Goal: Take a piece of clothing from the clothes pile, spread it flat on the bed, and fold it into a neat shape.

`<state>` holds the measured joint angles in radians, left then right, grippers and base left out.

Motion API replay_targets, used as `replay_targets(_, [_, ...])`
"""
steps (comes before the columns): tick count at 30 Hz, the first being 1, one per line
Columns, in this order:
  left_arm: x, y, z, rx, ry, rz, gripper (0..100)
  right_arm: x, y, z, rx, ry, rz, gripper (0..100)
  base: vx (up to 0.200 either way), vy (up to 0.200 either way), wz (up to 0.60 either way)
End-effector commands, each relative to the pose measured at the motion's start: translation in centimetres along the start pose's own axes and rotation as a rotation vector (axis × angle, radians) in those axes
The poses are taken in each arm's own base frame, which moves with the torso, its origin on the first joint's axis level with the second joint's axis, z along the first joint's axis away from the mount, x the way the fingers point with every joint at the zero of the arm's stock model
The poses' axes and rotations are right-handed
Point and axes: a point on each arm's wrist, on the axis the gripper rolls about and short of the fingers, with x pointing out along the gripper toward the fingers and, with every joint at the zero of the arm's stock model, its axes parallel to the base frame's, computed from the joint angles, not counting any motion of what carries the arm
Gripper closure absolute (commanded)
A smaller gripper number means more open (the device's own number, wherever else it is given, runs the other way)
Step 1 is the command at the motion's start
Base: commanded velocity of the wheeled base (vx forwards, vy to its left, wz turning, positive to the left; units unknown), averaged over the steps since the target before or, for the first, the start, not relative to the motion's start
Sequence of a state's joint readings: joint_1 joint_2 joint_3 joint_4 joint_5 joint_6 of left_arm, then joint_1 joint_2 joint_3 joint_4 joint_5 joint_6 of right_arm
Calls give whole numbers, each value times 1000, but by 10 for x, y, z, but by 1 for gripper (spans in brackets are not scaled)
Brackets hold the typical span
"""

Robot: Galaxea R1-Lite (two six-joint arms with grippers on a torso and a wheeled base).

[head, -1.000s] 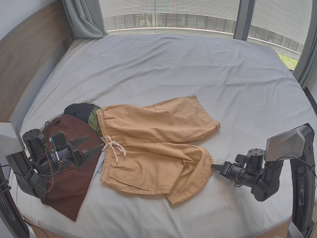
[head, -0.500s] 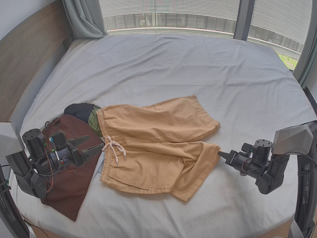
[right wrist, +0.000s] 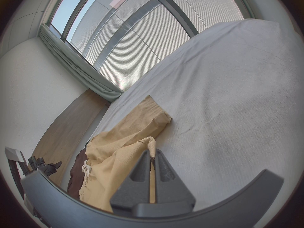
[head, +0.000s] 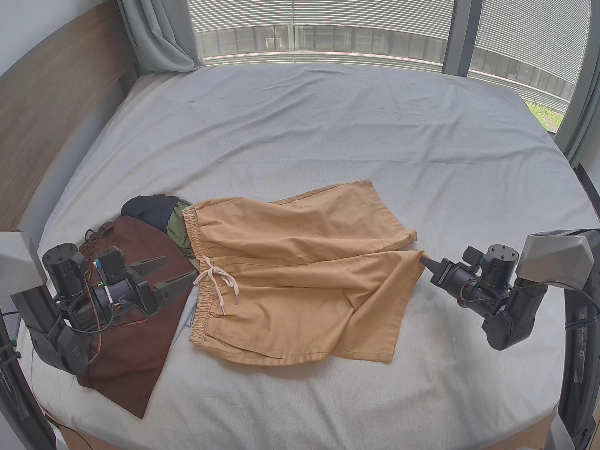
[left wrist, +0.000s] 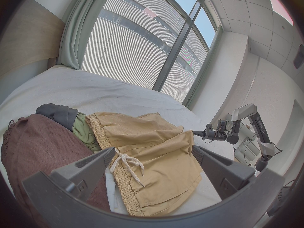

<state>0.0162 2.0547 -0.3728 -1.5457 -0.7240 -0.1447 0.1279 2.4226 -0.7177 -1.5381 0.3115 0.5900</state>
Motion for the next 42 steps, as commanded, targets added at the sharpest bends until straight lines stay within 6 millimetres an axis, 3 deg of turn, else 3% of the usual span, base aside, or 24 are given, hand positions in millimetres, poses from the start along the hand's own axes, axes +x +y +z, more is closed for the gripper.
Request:
replay_targets(1, [0,1,-1,-3,3,0,0,14,-4,-3,-10,-25,-2,100,0,0,0])
replay_targets(11, [1,2,0,-2,-1,0,0,34,0,-6,-21,-50,40,100,0,0,0])
replay_targets(18, [3,4,0,2,-3,-1,0,34,0,-4,-23,-62,33,100,0,0,0])
replay_targets(19, [4,4,-1,3,-3,-1,0,34,0,-4,-24,-64,34,0,0,0,0])
replay_targets(24, [5,7,1,9,-11,2,0,28,9,8,-39,-89,47,0,0,0,0])
replay_targets(33, [5,7,1,11,-12,0,0,-20,20,23,-104,-1,99,0,0,0,0])
replay_targets(38, [5,7,2,12,-14,0,0,-46,24,10,-105,120,148,0,0,0,0])
replay_targets(42, [5,6,1,8,-10,1,0,-55,24,-2,-96,184,157,0,0,0,0])
